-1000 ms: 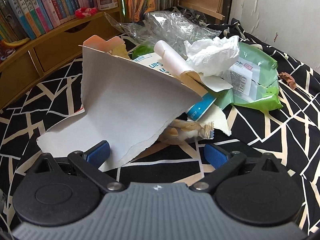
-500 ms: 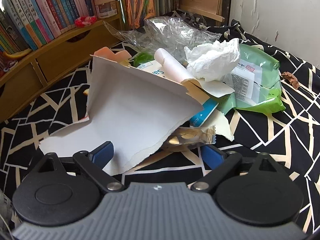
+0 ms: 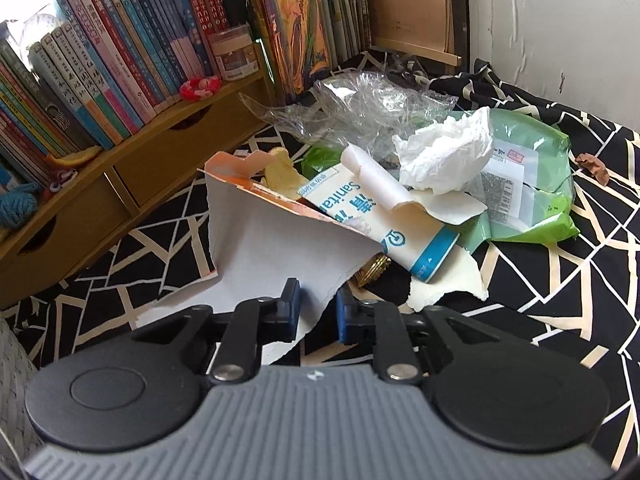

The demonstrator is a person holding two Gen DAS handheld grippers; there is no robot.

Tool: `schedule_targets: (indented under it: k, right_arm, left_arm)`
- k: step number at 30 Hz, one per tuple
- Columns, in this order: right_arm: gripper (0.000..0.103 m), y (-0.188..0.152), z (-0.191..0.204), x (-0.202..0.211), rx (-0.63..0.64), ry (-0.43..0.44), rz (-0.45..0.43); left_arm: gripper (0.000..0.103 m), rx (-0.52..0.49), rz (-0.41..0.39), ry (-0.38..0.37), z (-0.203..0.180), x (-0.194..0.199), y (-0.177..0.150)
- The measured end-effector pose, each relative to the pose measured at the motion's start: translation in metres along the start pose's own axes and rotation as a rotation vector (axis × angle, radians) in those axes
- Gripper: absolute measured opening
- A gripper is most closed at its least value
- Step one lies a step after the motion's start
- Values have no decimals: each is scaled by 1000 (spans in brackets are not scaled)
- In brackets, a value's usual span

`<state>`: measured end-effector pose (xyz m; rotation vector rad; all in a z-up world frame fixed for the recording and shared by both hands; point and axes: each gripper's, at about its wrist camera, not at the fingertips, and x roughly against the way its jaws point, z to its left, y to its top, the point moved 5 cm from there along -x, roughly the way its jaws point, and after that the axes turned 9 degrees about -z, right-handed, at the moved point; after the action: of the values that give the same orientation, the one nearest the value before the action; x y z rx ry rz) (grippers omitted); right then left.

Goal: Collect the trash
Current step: 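Move the right gripper to the torn white cardboard and close on it, then lift the white cardboard with the right gripper off the pile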

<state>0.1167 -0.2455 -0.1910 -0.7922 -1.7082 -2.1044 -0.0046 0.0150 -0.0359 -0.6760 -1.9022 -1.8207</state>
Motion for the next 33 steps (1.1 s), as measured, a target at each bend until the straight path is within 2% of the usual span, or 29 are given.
schedule_targets:
  k: [7,20,25,30,33]
  right_arm:
    - [10,25,16,30,-4,55,-87]
    - [4,59,30,71,-66,144,-191]
    - [4,59,32,71,-65,152,-183]
    - [4,46,28,58,-85,153,-119]
    - [12,40,24,50,-90,122,-84]
  left_arm:
    - [38,-19,-41,27,-10,6,-3]
    - [37,-6,-45,17,-5,7,-3]
    - [37,-4,-45,19,-6,8,-3]
    - [37,-5,-45,18,-6,8,-3]
    - [37,-3,-44,18,-6,8,-3]
